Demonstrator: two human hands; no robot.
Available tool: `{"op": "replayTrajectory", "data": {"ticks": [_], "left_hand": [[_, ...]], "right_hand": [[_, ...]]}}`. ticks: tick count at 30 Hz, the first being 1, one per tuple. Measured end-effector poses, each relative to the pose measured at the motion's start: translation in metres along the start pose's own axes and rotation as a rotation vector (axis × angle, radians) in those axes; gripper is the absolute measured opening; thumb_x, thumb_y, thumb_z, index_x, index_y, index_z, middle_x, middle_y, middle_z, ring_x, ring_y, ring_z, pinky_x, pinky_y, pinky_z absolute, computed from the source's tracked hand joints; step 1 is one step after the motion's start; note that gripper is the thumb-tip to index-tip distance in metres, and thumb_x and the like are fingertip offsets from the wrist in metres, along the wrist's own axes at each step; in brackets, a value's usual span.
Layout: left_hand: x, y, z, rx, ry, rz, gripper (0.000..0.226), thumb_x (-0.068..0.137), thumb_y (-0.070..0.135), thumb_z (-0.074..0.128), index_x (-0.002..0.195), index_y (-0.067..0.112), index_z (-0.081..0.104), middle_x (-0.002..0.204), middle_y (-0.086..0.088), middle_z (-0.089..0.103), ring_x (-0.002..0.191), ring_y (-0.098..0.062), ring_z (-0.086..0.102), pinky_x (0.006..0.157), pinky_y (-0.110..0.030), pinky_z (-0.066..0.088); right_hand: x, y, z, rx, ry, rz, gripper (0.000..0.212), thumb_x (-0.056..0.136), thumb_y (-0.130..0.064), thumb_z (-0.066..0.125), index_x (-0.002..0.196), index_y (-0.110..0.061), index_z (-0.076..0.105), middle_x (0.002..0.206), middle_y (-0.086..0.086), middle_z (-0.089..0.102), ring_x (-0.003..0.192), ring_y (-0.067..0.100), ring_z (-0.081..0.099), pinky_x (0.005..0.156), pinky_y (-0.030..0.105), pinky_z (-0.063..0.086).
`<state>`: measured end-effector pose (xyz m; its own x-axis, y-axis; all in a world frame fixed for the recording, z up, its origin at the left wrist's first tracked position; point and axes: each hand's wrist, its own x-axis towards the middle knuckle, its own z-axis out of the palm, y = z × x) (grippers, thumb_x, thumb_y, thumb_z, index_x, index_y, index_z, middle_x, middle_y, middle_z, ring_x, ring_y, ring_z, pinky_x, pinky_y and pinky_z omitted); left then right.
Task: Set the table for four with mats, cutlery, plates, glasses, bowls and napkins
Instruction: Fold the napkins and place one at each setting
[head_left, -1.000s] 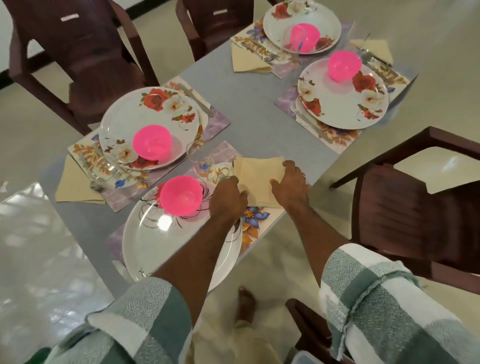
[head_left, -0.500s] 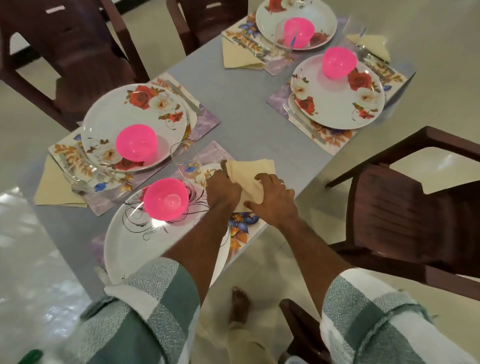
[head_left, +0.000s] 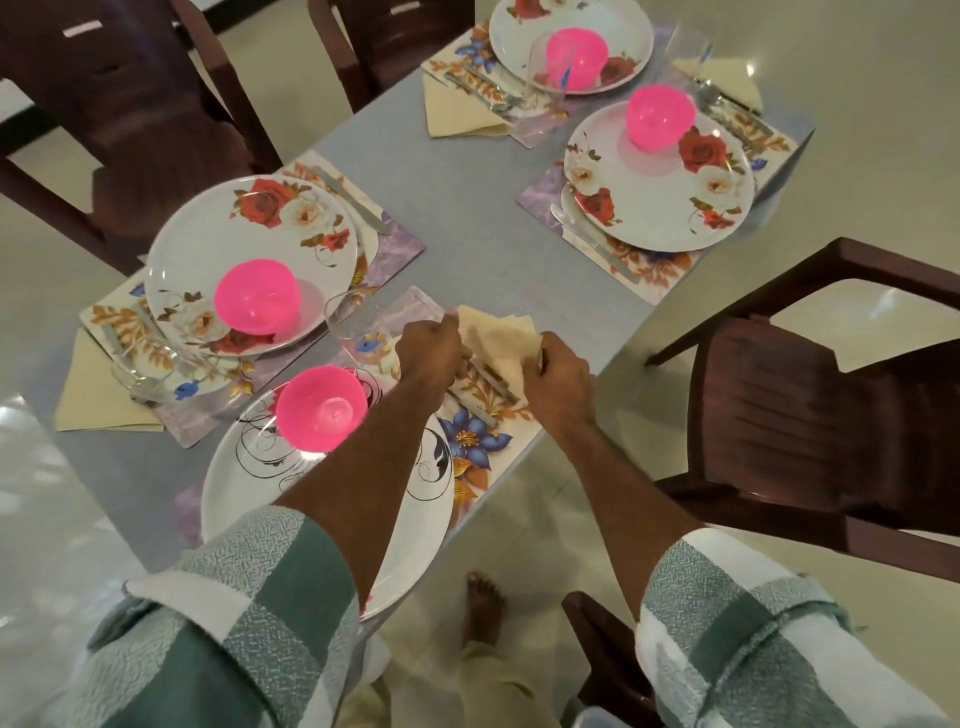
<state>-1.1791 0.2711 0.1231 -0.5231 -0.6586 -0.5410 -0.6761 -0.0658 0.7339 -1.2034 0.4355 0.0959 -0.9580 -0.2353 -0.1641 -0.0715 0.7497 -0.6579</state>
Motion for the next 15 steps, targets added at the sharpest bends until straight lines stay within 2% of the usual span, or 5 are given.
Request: {"op": "replayTrajectory", "data": {"ticks": [3, 5, 10, 13, 15], "left_hand": [[-0.004, -0.008, -0.003, 0.313, -0.045, 0.323, 0.022, 0.096, 0.022, 0.061, 0.097, 0.005, 0.075, 0.095, -0.01, 0.076, 0.079, -0.022, 0.069, 0.075, -0.028, 0.054], [-0.006, -0.013, 0.0, 0.51, -0.083, 0.461, 0.021, 0.094, 0.022, 0.065, 0.11, 0.012, 0.074, 0.112, -0.01, 0.071, 0.102, -0.024, 0.066, 0.09, -0.032, 0.051], [-0.007, -0.009, 0.012, 0.749, -0.071, 0.498, 0.033, 0.097, 0.032, 0.061, 0.128, 0.02, 0.065, 0.128, -0.009, 0.056, 0.119, -0.028, 0.056, 0.097, -0.043, 0.049], [-0.006, -0.006, 0.015, 0.858, -0.069, 0.523, 0.031, 0.095, 0.026, 0.06, 0.123, 0.016, 0.068, 0.123, -0.01, 0.06, 0.116, -0.03, 0.058, 0.091, -0.043, 0.05], [-0.005, -0.007, 0.016, 0.903, -0.06, 0.54, 0.029, 0.094, 0.026, 0.06, 0.12, 0.016, 0.07, 0.121, -0.009, 0.061, 0.115, -0.031, 0.058, 0.089, -0.043, 0.05]], "right_hand": [[0.013, 0.001, -0.008, 0.126, 0.041, 0.116, 0.025, 0.095, -0.028, 0.058, 0.119, -0.027, 0.05, 0.115, 0.006, 0.068, 0.103, 0.03, 0.064, 0.09, 0.052, 0.054], [0.022, 0.003, -0.011, 0.111, 0.016, 0.155, 0.035, 0.095, -0.028, 0.062, 0.125, -0.03, 0.045, 0.122, 0.007, 0.065, 0.107, 0.03, 0.063, 0.091, 0.05, 0.056], [0.027, 0.01, -0.011, -0.042, -0.003, 0.121, 0.068, 0.086, -0.035, 0.076, 0.138, -0.029, 0.034, 0.135, 0.007, 0.056, 0.122, 0.028, 0.054, 0.099, 0.052, 0.049], [0.021, 0.013, -0.015, -0.32, 0.125, -0.154, 0.05, 0.086, -0.04, 0.073, 0.132, -0.03, 0.052, 0.136, 0.002, 0.05, 0.122, 0.027, 0.048, 0.094, 0.049, 0.045], [0.02, 0.018, -0.015, -0.405, 0.021, -0.3, 0.033, 0.088, -0.039, 0.07, 0.12, -0.031, 0.066, 0.134, -0.002, 0.054, 0.122, 0.025, 0.049, 0.094, 0.045, 0.039]]}}
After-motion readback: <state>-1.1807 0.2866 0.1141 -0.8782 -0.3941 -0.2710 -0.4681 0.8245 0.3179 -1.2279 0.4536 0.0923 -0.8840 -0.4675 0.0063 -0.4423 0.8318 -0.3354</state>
